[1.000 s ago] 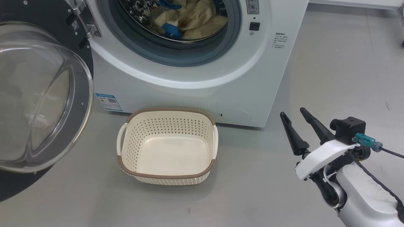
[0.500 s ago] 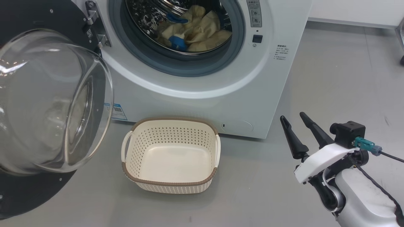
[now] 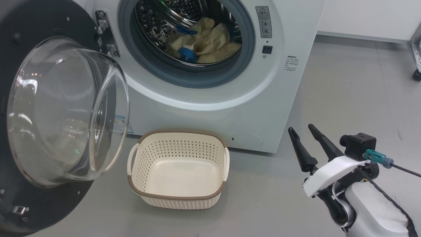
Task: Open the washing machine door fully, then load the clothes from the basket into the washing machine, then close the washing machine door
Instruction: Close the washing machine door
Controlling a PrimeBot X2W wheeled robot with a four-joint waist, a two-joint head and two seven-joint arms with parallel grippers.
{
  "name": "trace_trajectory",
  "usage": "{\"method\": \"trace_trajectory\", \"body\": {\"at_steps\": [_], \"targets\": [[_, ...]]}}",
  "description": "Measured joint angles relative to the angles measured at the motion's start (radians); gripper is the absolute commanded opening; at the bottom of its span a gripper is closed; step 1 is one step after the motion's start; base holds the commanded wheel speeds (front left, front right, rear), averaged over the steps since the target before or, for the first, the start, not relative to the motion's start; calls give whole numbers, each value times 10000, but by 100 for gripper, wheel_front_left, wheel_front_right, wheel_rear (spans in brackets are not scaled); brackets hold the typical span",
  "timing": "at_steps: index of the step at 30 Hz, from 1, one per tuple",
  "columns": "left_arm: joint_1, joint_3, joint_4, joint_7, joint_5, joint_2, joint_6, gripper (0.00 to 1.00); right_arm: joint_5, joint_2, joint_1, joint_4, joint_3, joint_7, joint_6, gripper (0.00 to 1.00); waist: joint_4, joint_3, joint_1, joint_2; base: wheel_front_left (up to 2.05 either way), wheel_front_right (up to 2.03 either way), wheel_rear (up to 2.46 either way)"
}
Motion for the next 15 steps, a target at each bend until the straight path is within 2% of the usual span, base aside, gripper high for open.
{"method": "trace_trajectory", "body": {"at_steps": [7,15], "targets": [[250,-217,-575,740,-351,-82,198,0,65,81,9,-12,8,0,0,100,-159,-89,0,0,0,0,0],[431,-399,-1547,1448,-727,-633,433,0,67,88,166,-10,52,0,0,100,-489,-187,0,0,0,0,0]]}}
